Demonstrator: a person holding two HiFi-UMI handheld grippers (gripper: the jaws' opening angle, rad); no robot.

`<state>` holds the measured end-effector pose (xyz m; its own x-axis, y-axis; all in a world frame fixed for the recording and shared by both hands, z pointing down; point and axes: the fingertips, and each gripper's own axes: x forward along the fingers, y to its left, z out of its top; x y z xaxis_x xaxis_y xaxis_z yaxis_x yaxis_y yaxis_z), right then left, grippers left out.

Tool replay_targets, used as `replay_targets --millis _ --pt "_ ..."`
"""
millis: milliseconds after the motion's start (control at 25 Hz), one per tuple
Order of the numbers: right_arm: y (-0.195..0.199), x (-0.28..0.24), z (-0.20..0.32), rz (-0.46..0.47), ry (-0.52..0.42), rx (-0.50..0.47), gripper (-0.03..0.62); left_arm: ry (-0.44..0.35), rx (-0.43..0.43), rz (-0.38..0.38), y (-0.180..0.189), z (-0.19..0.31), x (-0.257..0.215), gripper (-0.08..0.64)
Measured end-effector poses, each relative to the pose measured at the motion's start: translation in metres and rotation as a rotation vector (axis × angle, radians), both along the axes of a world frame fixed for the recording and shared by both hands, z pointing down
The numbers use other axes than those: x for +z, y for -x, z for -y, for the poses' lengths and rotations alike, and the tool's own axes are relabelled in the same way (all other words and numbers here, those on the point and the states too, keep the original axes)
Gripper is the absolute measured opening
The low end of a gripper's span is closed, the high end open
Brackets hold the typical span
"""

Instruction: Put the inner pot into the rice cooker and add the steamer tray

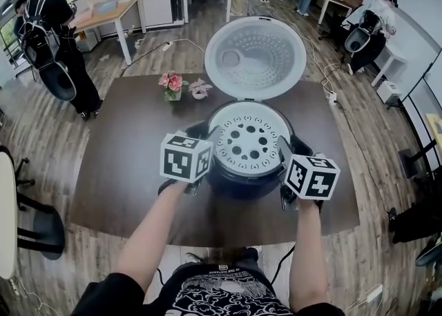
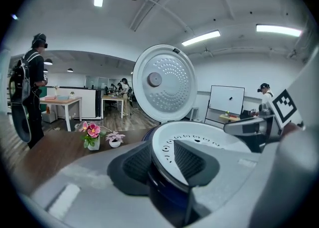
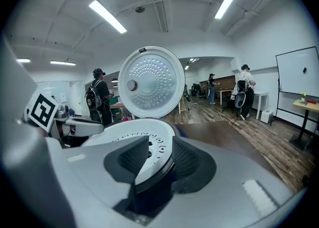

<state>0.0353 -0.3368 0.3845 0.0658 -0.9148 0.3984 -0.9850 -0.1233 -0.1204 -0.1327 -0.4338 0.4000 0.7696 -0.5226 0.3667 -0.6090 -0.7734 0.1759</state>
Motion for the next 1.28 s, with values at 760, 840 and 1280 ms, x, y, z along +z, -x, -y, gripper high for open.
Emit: replay_targets --millis 760,840,1280 --pt "0.016 -0.018 -0.012 -0.062 -0.024 0.035 0.149 -0.003 0.058 -0.056 0.028 -0.014 -0.012 0.188" --pt "0.025 -0.02 -0.014 -0.068 -0.019 0.029 0.149 -0.008 0.074 -0.051 0.036 -0.018 -0.013 0.187" --pt "0.052 -0.03 -0.025 -0.072 -0.045 -0.065 0.086 -0.031 0.005 -0.041 0.071 -0.032 -0.026 0.13"
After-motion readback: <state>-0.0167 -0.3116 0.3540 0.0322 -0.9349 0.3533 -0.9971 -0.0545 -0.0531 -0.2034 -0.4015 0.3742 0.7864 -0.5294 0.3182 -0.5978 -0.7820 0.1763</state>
